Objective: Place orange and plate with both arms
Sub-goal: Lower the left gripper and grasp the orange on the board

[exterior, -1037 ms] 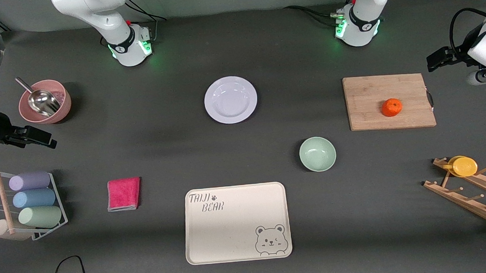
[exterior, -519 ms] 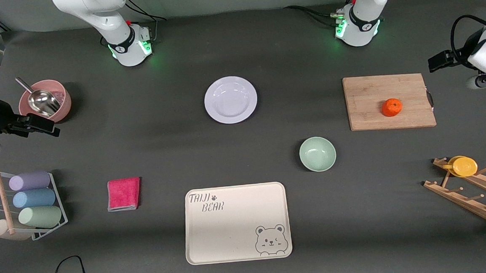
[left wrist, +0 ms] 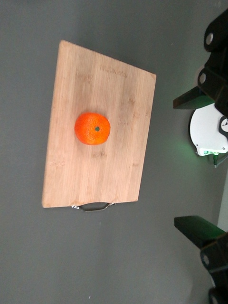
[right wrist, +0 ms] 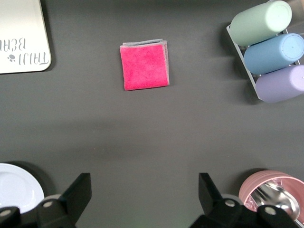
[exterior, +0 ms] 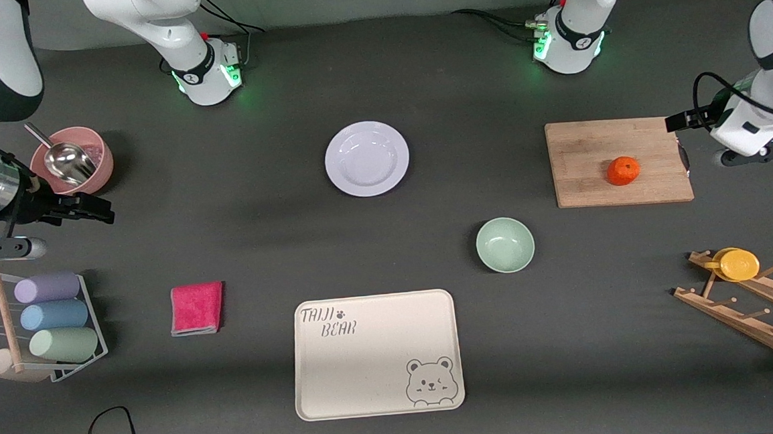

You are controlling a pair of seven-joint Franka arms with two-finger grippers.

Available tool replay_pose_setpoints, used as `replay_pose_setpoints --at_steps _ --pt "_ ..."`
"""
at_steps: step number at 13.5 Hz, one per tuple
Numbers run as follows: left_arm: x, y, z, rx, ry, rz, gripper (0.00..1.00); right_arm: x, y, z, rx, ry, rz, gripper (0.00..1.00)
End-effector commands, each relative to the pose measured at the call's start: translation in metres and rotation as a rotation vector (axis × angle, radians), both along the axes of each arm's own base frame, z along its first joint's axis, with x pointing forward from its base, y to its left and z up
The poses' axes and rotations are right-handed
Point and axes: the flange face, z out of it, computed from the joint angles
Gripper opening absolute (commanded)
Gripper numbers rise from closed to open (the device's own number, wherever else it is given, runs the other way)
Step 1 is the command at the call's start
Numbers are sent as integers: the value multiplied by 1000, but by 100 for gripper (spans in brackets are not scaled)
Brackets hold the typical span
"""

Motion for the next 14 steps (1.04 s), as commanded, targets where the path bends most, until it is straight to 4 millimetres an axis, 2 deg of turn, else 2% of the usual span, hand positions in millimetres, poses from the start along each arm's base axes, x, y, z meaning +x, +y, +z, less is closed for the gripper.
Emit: replay_pose_setpoints --at_steps 1,2,3,7,9,11,12,14 --pt "-17 -9 -39 -2 -29 -25 100 0 8 8 -23 -15 -22 100" --pt "-16 -12 -66 -8 -45 -30 100 0 7 9 -23 -16 -23 100" --pt "-15 -13 -84 -12 -60 -37 100 0 9 9 -24 -15 -20 100" --pt "-4 -14 -130 -17 -78 -28 100 1 11 9 -18 -16 -16 100" --pt "-3 -21 -155 1 -46 24 100 2 11 8 -14 -14 -11 100" --pt "-1 -23 -171 -3 -52 17 100 2 13 6 -12 -11 -19 100" --pt "-3 -24 -181 -7 -61 14 100 2 21 7 -12 -13 -5 100" --pt "-23 -25 -201 -19 -120 10 100 1 25 7 -12 -13 1 100"
